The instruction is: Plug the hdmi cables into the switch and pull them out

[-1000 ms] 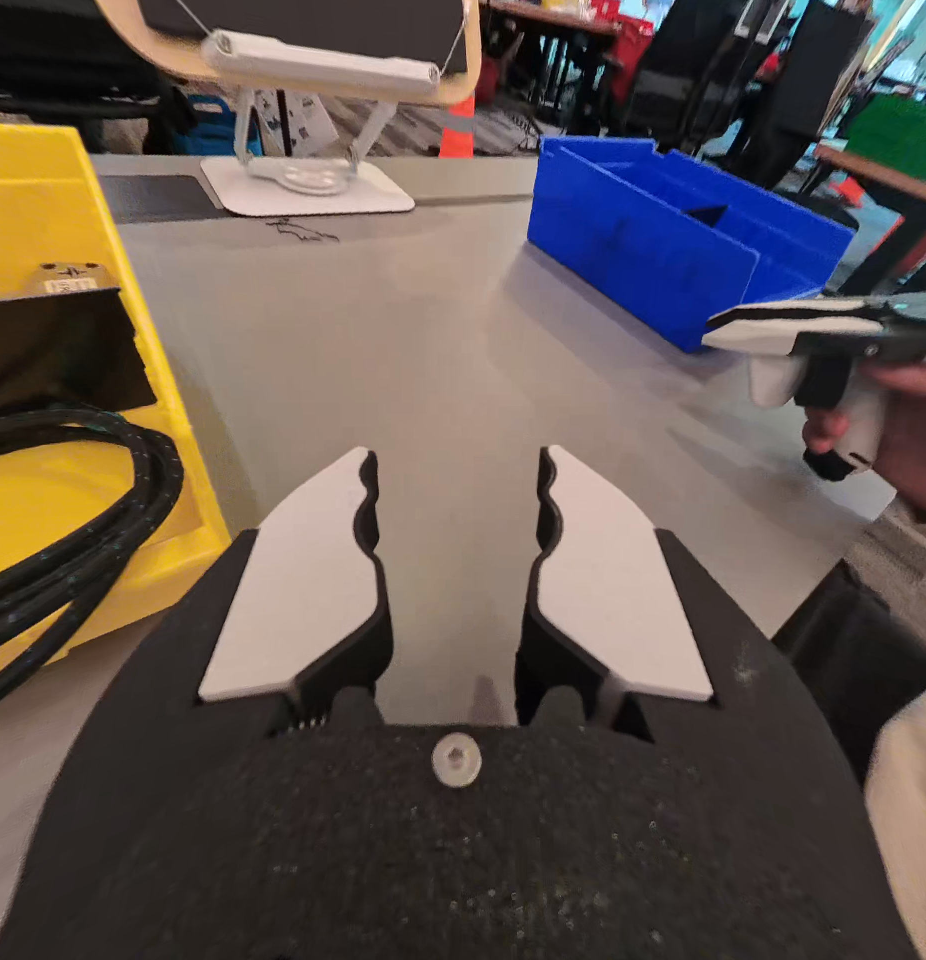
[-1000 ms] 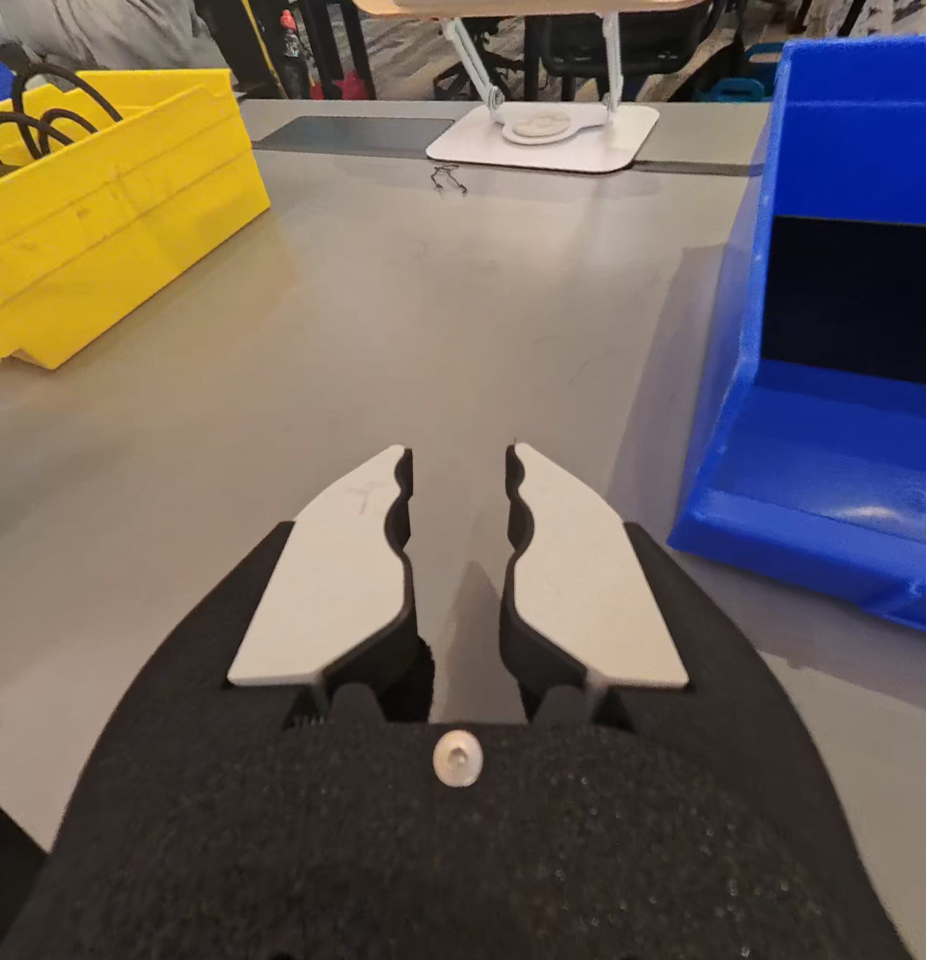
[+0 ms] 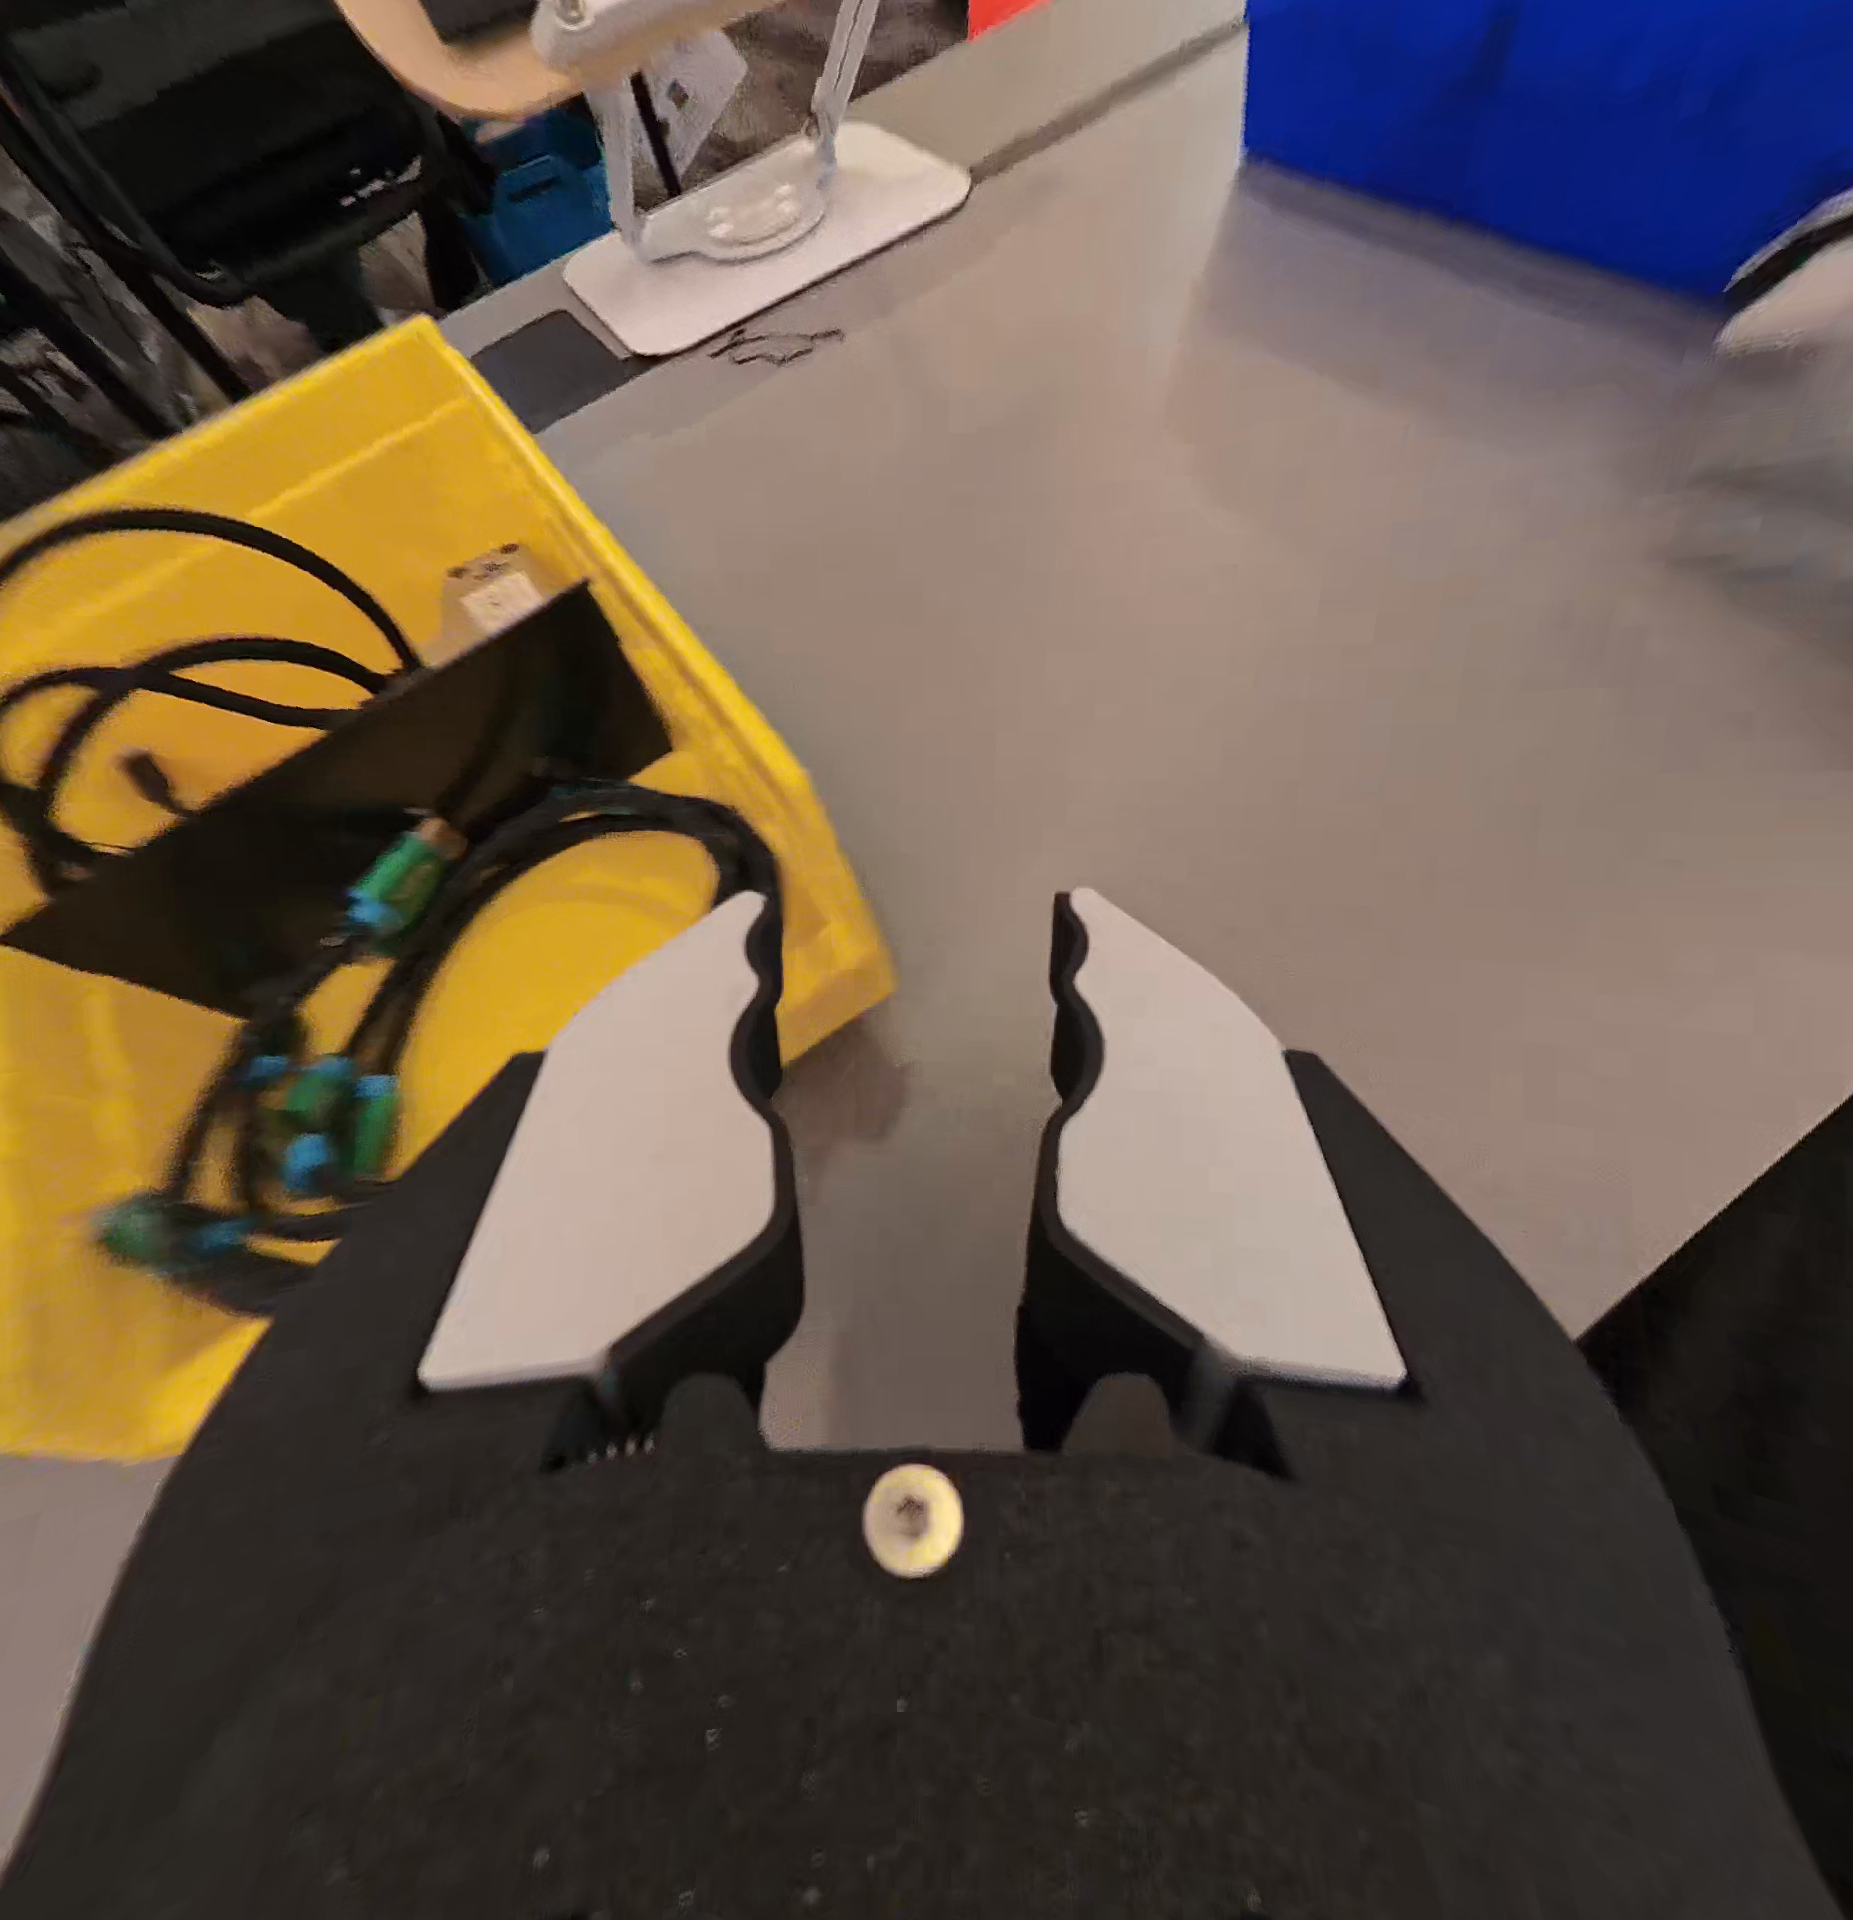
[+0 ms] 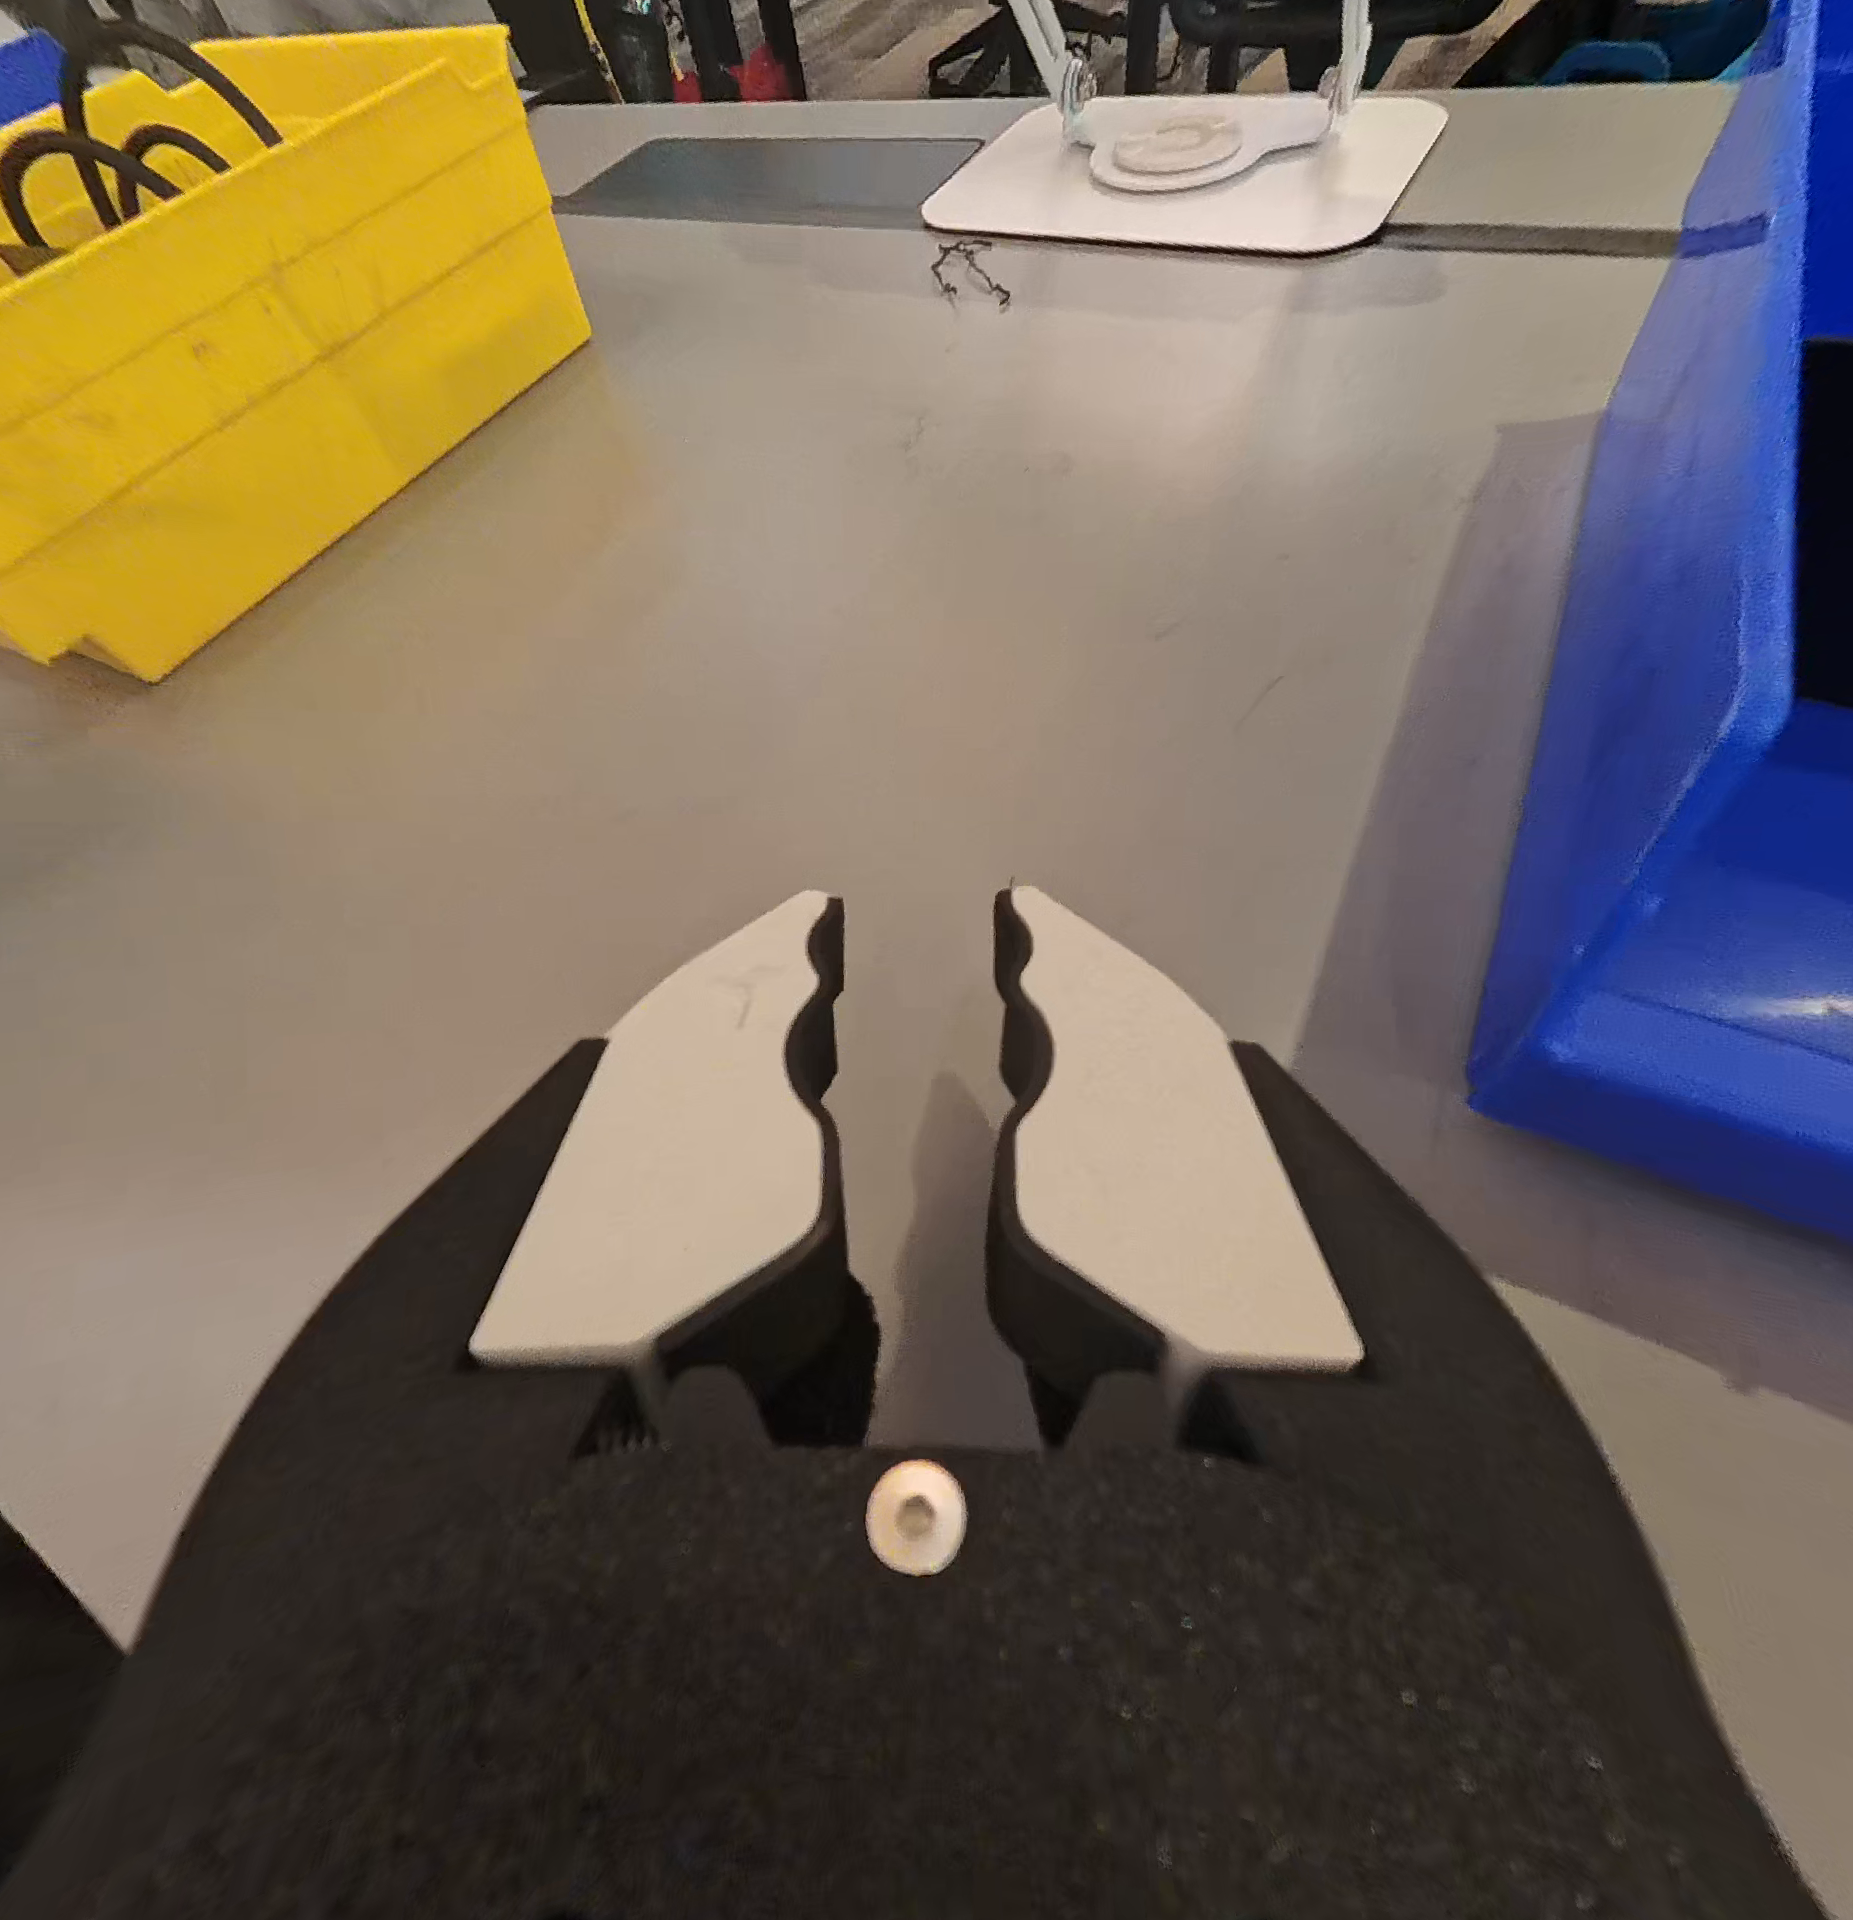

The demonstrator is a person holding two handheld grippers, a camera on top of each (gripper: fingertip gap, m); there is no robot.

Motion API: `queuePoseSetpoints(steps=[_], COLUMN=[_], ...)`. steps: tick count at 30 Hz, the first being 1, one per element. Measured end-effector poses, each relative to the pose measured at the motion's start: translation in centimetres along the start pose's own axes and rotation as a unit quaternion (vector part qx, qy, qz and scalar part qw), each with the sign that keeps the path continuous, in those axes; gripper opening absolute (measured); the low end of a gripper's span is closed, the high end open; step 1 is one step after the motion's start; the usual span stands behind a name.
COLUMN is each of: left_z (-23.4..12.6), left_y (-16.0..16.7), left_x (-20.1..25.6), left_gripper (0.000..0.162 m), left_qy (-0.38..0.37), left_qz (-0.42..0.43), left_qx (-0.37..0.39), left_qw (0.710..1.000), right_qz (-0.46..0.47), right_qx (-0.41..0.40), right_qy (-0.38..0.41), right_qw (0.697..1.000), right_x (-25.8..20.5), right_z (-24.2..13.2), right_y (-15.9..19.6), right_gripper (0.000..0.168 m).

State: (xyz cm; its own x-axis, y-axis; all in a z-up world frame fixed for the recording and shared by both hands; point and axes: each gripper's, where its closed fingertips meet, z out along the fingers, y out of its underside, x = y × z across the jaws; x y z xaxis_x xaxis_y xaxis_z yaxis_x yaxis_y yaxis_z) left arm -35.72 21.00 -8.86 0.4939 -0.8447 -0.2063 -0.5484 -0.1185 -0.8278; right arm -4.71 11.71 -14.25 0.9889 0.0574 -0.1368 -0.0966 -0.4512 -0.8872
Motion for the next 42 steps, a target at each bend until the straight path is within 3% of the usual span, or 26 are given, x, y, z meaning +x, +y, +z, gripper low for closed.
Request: queuePoseSetpoints(steps=[4,7,10,12,18,24,34,39,42], left_z=[-0.5,0.2,0.8,0.9,0.2,-1.2,-2.9,-5.4,-5.4], left_y=[3.5,5.3,5.7,5.4,3.4,-1.5,-10.8,-19.2,-23.2], left_x=[-2.7,-4.5,-5.2,-5.3,-5.6,-8.1,-17.0,-15.3,-10.9], left_gripper=[0.051,0.047,0.038,0.012,0.009,0.007,0.007,0.007,0.006], left_qy=[0.002,-0.010,-0.021,-0.024,-0.037,-0.073,-0.176,-0.194,-0.139], left_qz=[0.119,0.181,0.202,0.209,0.218,0.188,0.126,0.149,0.168], left_qx=[-0.146,-0.201,-0.208,-0.201,-0.163,-0.070,-0.013,0.083,0.132], left_qw=[0.982,0.963,0.957,0.957,0.961,0.977,0.976,0.966,0.967], right_qz=[0.000,0.015,0.014,0.012,0.018,0.031,0.039,0.033,0.030], right_qx=[-0.001,-0.004,-0.005,-0.004,-0.003,0.000,0.003,0.002,0.001], right_qy=[-0.005,-0.014,-0.010,-0.006,0.000,0.001,-0.013,-0.015,-0.015], right_qw=[1.000,1.000,1.000,1.000,1.000,1.000,0.999,0.999,0.999], right_x=[-0.1,-0.3,-0.2,0.0,0.5,0.9,0.5,0.1,0.1], right_z=[0.0,0.0,-0.1,-0.2,-0.3,-0.3,-0.4,-0.4,-0.3], right_y=[0.1,0.2,0.3,0.3,0.3,0.2,0.1,0.1,0.2], right_gripper=[0.027,0.027,0.027,0.027,0.026,0.025,0.023,0.023,0.023])
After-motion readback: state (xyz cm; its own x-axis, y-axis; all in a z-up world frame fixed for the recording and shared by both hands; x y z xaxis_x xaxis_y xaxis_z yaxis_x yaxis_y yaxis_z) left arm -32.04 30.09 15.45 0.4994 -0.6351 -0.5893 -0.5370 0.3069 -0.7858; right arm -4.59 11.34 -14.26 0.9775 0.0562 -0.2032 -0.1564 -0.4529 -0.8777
